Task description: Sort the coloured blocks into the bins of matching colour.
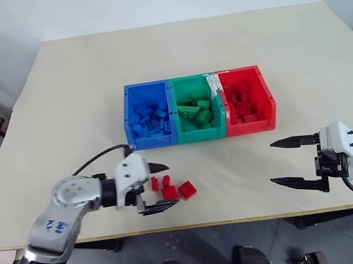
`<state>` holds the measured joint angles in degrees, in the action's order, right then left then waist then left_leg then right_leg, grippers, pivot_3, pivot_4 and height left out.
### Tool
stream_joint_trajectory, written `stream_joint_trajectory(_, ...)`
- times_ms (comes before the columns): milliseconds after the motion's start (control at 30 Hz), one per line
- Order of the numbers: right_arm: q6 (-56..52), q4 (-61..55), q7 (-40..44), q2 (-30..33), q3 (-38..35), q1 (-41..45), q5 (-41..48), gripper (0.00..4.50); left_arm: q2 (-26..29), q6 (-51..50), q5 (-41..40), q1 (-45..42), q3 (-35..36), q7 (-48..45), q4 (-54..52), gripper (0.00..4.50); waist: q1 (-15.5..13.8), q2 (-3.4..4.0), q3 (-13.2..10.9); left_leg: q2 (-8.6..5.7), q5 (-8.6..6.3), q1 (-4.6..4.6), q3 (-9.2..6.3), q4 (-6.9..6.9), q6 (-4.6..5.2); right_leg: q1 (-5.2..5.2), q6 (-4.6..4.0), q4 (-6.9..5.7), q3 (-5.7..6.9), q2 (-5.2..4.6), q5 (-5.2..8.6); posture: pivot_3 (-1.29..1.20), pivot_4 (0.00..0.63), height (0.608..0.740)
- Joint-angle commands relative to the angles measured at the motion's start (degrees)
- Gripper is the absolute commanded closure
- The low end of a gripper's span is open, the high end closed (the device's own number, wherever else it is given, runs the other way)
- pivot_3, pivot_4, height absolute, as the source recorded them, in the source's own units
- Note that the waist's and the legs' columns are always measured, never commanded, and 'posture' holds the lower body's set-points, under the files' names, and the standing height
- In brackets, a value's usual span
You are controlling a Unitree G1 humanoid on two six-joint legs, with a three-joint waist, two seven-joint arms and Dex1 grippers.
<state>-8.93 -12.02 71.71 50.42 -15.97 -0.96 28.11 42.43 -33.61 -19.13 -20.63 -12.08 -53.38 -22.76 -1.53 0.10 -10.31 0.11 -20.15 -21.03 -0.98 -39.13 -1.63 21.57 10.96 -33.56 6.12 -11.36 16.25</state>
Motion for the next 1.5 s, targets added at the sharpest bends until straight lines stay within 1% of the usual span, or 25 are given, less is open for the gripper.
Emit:
stream_joint_trajectory(33,-0.4,-2.5,-0.2,1.4,-2.2,-1.1,0.8,0.05,-1.6,-10.8,1.9,-5.2,-5.1,3.5,-3.2,0.00,0.0,0.00,0.0,0.00,0.00,0.01,0.00,0.00,0.00,0.00,0.00,-0.01,0.00,0.00,0.00,0.00,0.150,0.740)
stream_joint_trajectory(67,-0.6,-2.9,-0.4,1.5,-2.4,-1.4,1.0,0.05,-2.1,-15.4,2.5,-8.0,-8.5,3.8,-3.8,0.00,0.0,-0.01,0.0,0.00,0.00,0.01,0.00,0.00,0.00,0.00,0.00,-0.01,0.00,0.00,0.00,0.00,0.150,0.740)
stream_joint_trajectory(133,-1.0,-3.7,-0.7,1.7,-2.7,-1.8,1.1,0.05,-2.9,-19.8,4.0,-11.9,-13.8,3.7,-4.6,0.00,0.0,-0.02,0.0,0.00,0.00,-0.01,0.00,-0.02,0.00,0.00,0.00,0.00,-0.01,0.00,0.00,0.00,0.150,0.740)
stream_joint_trajectory(233,-1.6,-5.0,-1.1,1.8,-3.3,-2.6,1.3,0.05,-4.6,-21.8,5.5,-14.7,-17.1,4.9,-3.7,0.00,0.1,-0.02,0.0,0.00,0.00,-0.02,-0.01,-0.01,0.00,0.00,0.00,0.01,0.00,0.00,0.00,0.00,0.150,0.740)
stream_joint_trajectory(333,-1.9,-6.1,-1.0,2.2,-4.1,-4.1,1.5,0.05,-4.3,-22.7,6.6,-17.3,-19.8,3.9,-2.7,0.00,0.0,-0.03,0.0,0.00,0.00,-0.03,-0.01,-0.01,0.00,0.01,0.00,0.02,0.00,0.00,0.00,0.00,0.150,0.740)
stream_joint_trajectory(433,-2.2,-7.0,-1.1,2.3,-5.1,-5.2,1.6,0.00,-3.7,-22.8,6.8,-18.5,-21.1,2.6,-2.0,0.60,0.0,-0.03,0.0,0.00,0.00,-0.03,0.00,-0.02,0.00,0.01,0.00,0.04,0.00,0.00,0.00,0.00,0.150,0.740)
stream_joint_trajectory(533,-2.5,-7.5,-1.3,2.3,-5.6,-5.8,1.7,0.00,-3.3,-22.4,7.3,-18.9,-21.7,2.1,-1.6,1.48,0.0,-0.03,0.0,0.00,0.00,-0.04,-0.01,-0.02,0.00,0.01,0.00,0.04,-0.01,0.00,0.00,0.00,0.150,0.740)
stream_joint_trajectory(667,-2.5,-8.1,-1.7,2.1,-5.8,-6.4,1.6,0.00,-3.1,-21.9,8.0,-18.8,-22.0,2.0,-1.4,2.82,0.0,-0.04,0.0,0.00,0.00,-0.05,-0.01,-0.02,0.00,0.01,0.00,0.05,0.00,0.00,0.00,0.00,0.150,0.740)
stream_joint_trajectory(700,-2.5,-8.2,-1.8,2.1,-5.8,-6.5,1.6,0.00,-3.1,-21.7,8.2,-18.8,-22.0,1.9,-1.3,3.01,0.0,-0.03,0.0,0.00,0.00,-0.04,-0.01,-0.03,0.00,0.01,0.00,0.04,-0.01,0.00,0.00,0.00,0.150,0.740)
stream_joint_trajectory(800,-2.5,-8.3,-2.4,1.7,-5.9,-6.8,1.5,0.00,-3.8,-20.6,7.9,-18.4,-20.9,2.1,-0.6,3.01,-0.1,-0.04,0.0,0.00,0.00,-0.05,0.00,-0.03,0.01,0.01,0.00,0.05,0.00,0.00,0.00,0.00,0.150,0.740)
stream_joint_trajectory(867,-2.5,-8.3,-3.0,1.3,-6.3,-7.2,1.4,0.00,-6.9,-18.9,6.0,-18.6,-17.2,3.0,1.1,3.01,-0.2,-0.04,0.0,-0.01,0.00,-0.05,-0.01,-0.04,0.00,0.00,0.00,0.05,0.00,0.00,0.00,0.00,0.150,0.740)
stream_joint_trajectory(933,-2.5,-8.5,-4.4,0.5,-7.1,-7.6,1.6,0.00,-11.9,-19.4,3.1,-19.3,-11.5,5.3,3.5,3.01,-0.4,-0.07,0.0,-0.02,0.00,-0.09,-0.02,-0.08,0.01,0.00,0.00,0.05,0.00,-0.01,0.00,0.00,0.150,0.740)
stream_joint_trajectory(1033,-3.7,-10.0,-9.4,-2.7,-9.7,-7.9,3.9,0.00,-18.6,-14.8,0.0,-20.7,-4.5,7.1,6.4,3.01,-0.4,-0.11,-0.1,-0.03,0.00,-0.09,-0.04,-0.11,0.02,0.00,0.00,0.03,0.00,-0.01,0.00,0.00,0.150,0.740)
stream_joint_trajectory(1100,-4.1,-11.2,-13.4,-5.5,-11.6,-8.2,4.8,0.00,-22.7,-9.6,0.2,-22.5,-2.2,8.6,9.7,3.01,-0.3,-0.11,-0.1,-0.03,0.00,-0.07,-0.04,-0.10,0.01,0.00,0.00,0.03,0.01,-0.01,0.00,0.00,0.150,0.740)
stream_joint_trajectory(1167,-4.7,-12.4,-17.7,-8.3,-13.4,-8.4,5.5,0.00,-26.1,-1.7,2.6,-24.8,-1.9,9.8,14.8,3.01,-0.5,-0.11,-0.1,-0.03,0.00,-0.08,-0.04,-0.10,0.01,0.00,0.00,0.03,0.01,-0.01,0.00,0.00,0.150,0.740)
stream_joint_trajectory(1233,-5.1,-13.5,-22.4,-11.0,-15.1,-8.6,5.5,0.00,-30.2,6.1,5.0,-28.1,-1.8,11.9,22.3,3.01,-0.6,-0.11,-0.1,-0.05,0.00,-0.06,-0.01,-0.11,0.01,-0.02,0.00,0.05,0.01,-0.02,0.00,0.00,0.150,0.740)
stream_joint_trajectory(1300,-5.3,-14.5,-25.4,-12.6,-16.0,-9.0,5.4,0.00,-34.2,11.9,6.7,-31.3,-1.1,14.6,29.5,3.01,-0.9,-0.11,-0.1,-0.07,0.00,-0.08,-0.01,-0.11,0.02,-0.02,0.00,0.06,0.01,-0.02,0.00,0.00,0.150,0.740)
stream_joint_trajectory(1367,-4.9,-15.8,-28.0,-14.7,-17.0,-10.5,5.4,0.00,-39.5,20.0,9.2,-36.4,-0.5,18.6,40.8,3.01,-1.4,-0.12,-0.1,-0.10,0.00,-0.09,0.01,-0.11,0.03,-0.02,0.00,0.08,0.00,-0.03,0.00,0.00,0.150,0.740)
stream_joint_trajectory(1433,-4.3,-17.2,-29.3,-16.1,-17.4,-12.3,5.2,0.00,-43.0,26.1,11.3,-40.8,-0.6,20.2,51.1,3.01,-1.8,-0.13,-0.1,-0.10,0.00,-0.11,0.02,-0.10,0.05,-0.02,0.01,0.16,0.03,-0.03,0.00,0.00,0.150,0.740)
stream_joint_trajectory(1500,-3.6,-18.8,-29.9,-17.3,-17.1,-14.1,5.0,0.00,-45.6,29.4,13.2,-45.7,-0.2,21.9,63.1,3.01,-1.8,-0.14,-0.1,-0.15,-0.02,-0.12,0.04,-0.08,0.09,-0.02,0.02,0.17,0.02,-0.05,-0.01,0.00,0.150,0.740)
